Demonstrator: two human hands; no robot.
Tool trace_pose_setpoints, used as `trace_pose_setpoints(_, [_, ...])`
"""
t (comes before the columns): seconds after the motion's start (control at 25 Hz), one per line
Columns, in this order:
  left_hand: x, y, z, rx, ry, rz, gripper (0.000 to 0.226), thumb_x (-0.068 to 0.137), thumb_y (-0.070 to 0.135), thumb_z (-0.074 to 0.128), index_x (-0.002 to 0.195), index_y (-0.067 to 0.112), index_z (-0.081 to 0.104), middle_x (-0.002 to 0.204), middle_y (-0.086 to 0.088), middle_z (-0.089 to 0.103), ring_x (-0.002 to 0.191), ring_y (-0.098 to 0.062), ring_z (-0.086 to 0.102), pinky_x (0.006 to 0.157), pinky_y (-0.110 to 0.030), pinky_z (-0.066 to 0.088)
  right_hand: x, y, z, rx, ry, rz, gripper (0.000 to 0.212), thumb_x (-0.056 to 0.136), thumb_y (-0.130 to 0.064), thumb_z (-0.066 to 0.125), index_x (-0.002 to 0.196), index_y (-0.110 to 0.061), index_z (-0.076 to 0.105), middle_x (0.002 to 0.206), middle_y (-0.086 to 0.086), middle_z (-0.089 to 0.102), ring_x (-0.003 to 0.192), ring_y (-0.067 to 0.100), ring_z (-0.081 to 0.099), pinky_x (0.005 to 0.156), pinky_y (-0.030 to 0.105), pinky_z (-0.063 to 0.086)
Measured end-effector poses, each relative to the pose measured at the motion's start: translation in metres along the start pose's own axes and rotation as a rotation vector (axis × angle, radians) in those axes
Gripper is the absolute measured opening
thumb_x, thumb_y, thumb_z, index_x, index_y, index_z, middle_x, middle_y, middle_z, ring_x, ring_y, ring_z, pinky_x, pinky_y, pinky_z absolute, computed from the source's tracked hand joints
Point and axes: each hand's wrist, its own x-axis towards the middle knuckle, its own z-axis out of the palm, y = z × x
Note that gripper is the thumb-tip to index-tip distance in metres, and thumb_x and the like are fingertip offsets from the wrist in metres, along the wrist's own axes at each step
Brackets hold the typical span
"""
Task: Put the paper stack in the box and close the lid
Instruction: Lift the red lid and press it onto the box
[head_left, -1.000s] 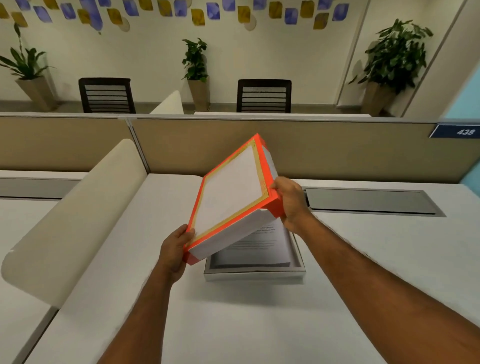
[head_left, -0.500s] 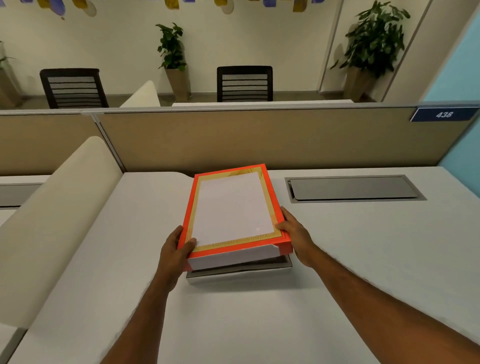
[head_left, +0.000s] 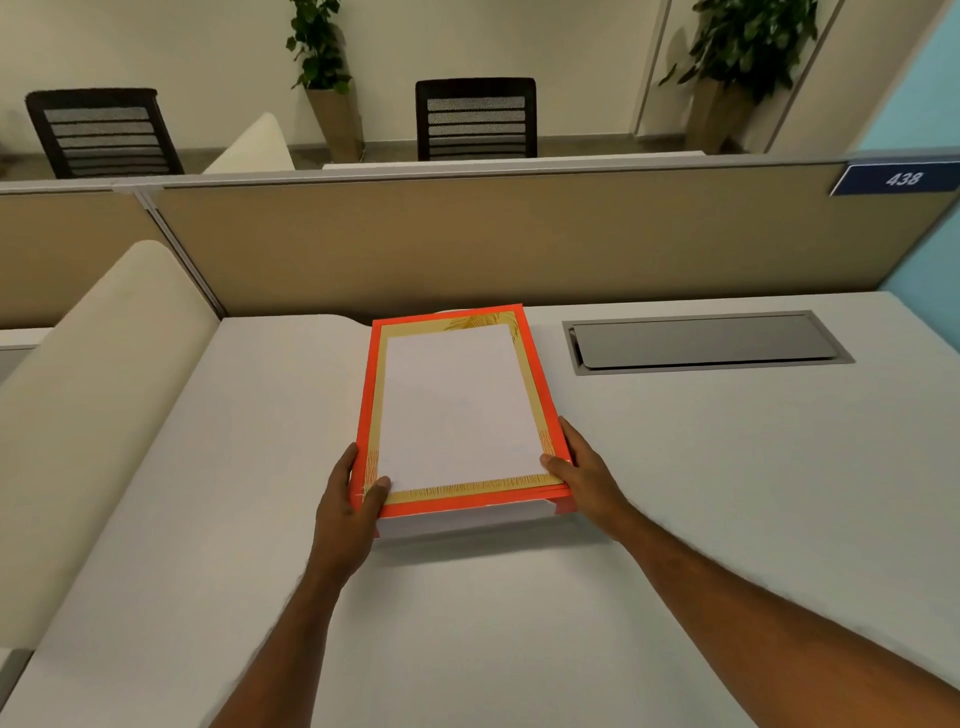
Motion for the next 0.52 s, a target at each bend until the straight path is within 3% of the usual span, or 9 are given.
trace_pose_setpoints(0.12, [-0.003, -0.008, 0.001, 0.063, -0.024, 0.015, 0.065, 0.094, 0.033, 0.056, 0.151, 0.023, 0.027, 0.149, 0.001, 0.041, 0.111, -0.010, 0.050, 0.082, -0.017, 0.048, 0.000, 0.005, -0.004, -0.020, -0.020, -0.009, 0.060, 0.097, -0.025, 0.053, 0.151, -0.028, 0.026, 0.142, -0.002, 0.050, 0.110, 0.015, 0.063, 0.080, 0.024, 0.059])
trace_pose_setpoints(0.24, [-0.008, -0.016, 0.004, 0.112, -0.060, 0.018, 0.071, 0.091, 0.041, 0.053, 0.152, 0.025, 0.022, 0.154, 0.000, 0.037, 0.120, -0.016, 0.050, 0.092, -0.031, 0.049, -0.002, 0.013, -0.005, -0.101, -0.031, 0.006, 0.064, 0.097, -0.031, 0.052, 0.152, -0.031, 0.020, 0.147, -0.004, 0.045, 0.108, 0.011, 0.059, 0.072, 0.012, 0.055])
trace_pose_setpoints(0.36, [-0.012, -0.023, 0.007, 0.131, -0.076, 0.024, 0.077, 0.088, 0.048, 0.050, 0.154, 0.028, 0.016, 0.158, 0.003, 0.029, 0.136, -0.022, 0.042, 0.102, -0.034, 0.043, -0.005, 0.024, -0.003, -0.217, -0.031, -0.014, 0.070, 0.096, -0.037, 0.051, 0.154, -0.030, 0.012, 0.152, -0.005, 0.037, 0.120, 0.009, 0.048, 0.088, 0.017, 0.048])
trace_pose_setpoints(0.52, [-0.011, -0.028, 0.006, 0.182, -0.104, 0.072, 0.079, 0.087, 0.050, 0.052, 0.153, 0.028, 0.015, 0.158, 0.005, 0.027, 0.139, -0.017, 0.036, 0.107, -0.031, 0.035, -0.006, 0.033, -0.004, -0.280, -0.015, -0.090, 0.074, 0.093, -0.042, 0.056, 0.153, -0.027, 0.016, 0.155, -0.007, 0.034, 0.138, 0.015, 0.040, 0.105, 0.023, 0.038])
